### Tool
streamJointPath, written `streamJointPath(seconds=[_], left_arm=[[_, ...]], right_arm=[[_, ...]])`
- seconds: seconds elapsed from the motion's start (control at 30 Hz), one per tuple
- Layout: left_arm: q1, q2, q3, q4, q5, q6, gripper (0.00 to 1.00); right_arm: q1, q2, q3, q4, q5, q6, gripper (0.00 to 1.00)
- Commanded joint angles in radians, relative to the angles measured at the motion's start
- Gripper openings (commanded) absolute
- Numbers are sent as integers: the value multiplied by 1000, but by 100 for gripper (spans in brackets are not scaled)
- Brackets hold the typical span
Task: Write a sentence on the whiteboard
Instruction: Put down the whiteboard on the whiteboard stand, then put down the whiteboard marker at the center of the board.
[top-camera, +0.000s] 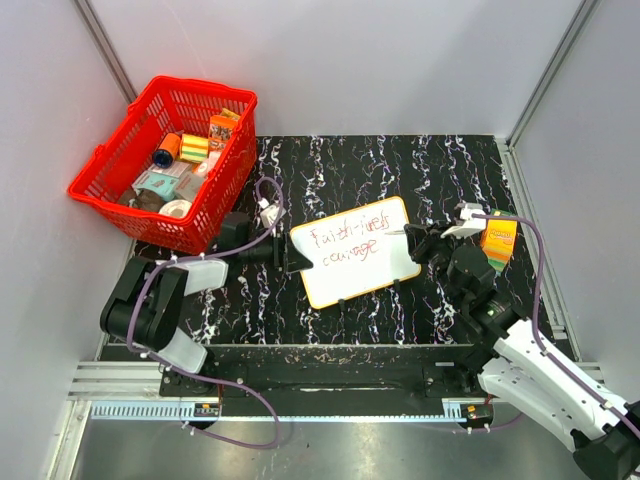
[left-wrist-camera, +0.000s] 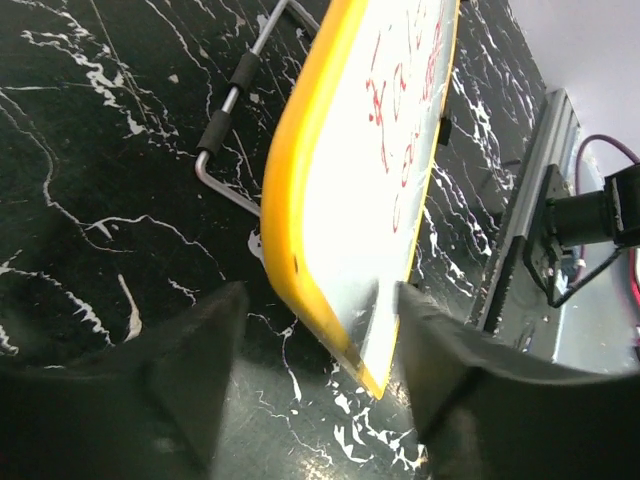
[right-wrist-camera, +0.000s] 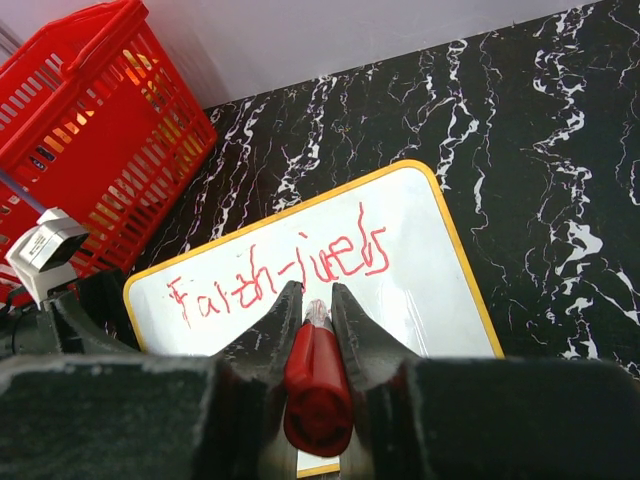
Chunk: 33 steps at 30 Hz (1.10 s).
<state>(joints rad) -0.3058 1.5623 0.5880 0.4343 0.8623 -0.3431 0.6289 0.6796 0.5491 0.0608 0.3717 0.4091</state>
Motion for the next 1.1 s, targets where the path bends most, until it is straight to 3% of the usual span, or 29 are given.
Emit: streamJointPath(seconds=[0.0,0.13,0.4,0.63,0.87,1.07], left_arm=[[-3,-91,-36,38,-78,21,72],[-3,-166,-85,63,-140,12,99],[-3,-376,-160,44,-295,21,99],[-6,-600,-177,-133,-446,44,99],[-13,-908,-166,-299,-601,-20,99],[-13,-998,-87,-454,-632,-42,99]], right_arm=[[-6,-20,6,-3,-7,19,0],[-5,-22,9,-21,-23,36,0],[-8,-14,48,-55,-77,68,0],[-6,-46,66,-176,-146,146,0],[-6,-139,-6,-303,-275,362,0],[-6,-262,-185,-380,-376,616,0]])
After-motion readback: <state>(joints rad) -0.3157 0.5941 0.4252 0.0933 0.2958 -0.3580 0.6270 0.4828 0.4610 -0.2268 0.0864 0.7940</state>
